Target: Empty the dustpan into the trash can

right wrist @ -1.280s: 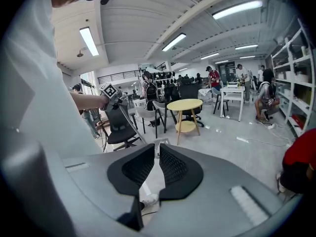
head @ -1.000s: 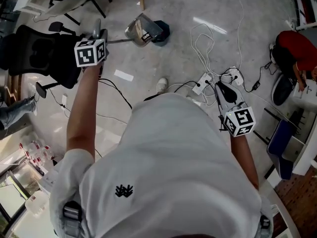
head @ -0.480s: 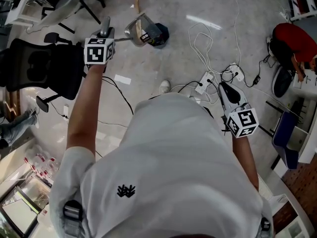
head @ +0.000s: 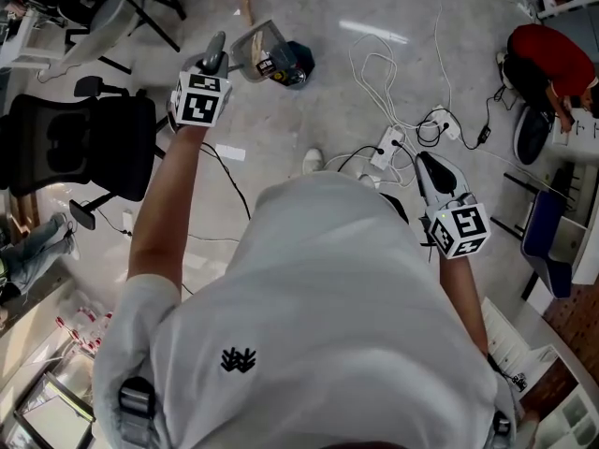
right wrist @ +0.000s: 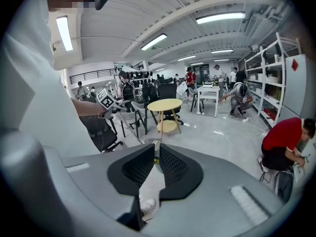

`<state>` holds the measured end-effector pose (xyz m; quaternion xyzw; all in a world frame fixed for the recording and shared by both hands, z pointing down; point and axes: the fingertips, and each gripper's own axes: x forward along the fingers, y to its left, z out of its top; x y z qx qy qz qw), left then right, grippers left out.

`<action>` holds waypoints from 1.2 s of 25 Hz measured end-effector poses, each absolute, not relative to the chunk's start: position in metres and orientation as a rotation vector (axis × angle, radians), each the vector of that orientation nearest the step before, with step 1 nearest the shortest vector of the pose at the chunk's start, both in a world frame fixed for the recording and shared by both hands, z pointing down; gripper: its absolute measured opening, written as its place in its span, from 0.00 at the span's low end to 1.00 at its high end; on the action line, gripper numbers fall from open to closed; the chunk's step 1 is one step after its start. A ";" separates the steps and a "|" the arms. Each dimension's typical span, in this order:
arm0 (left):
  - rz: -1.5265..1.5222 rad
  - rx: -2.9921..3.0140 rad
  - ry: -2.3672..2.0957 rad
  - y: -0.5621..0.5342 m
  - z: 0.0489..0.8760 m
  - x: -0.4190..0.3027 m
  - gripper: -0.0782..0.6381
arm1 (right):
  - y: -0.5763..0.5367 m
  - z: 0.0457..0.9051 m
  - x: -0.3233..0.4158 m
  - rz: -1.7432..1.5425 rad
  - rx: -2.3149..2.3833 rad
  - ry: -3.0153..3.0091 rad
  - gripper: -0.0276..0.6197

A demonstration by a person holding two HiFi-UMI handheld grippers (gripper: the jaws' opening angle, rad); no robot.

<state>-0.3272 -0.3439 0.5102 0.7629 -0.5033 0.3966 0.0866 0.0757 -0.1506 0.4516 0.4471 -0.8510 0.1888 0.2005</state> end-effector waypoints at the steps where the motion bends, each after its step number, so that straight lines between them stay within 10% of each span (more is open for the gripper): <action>1: 1.193 2.291 -1.495 -0.345 0.513 -0.325 0.19 | -0.151 0.452 0.075 0.528 1.254 -2.374 0.09; 30: 1.917 2.687 -1.099 -0.275 0.572 -0.207 0.19 | -0.119 0.455 0.114 0.573 1.296 -2.356 0.09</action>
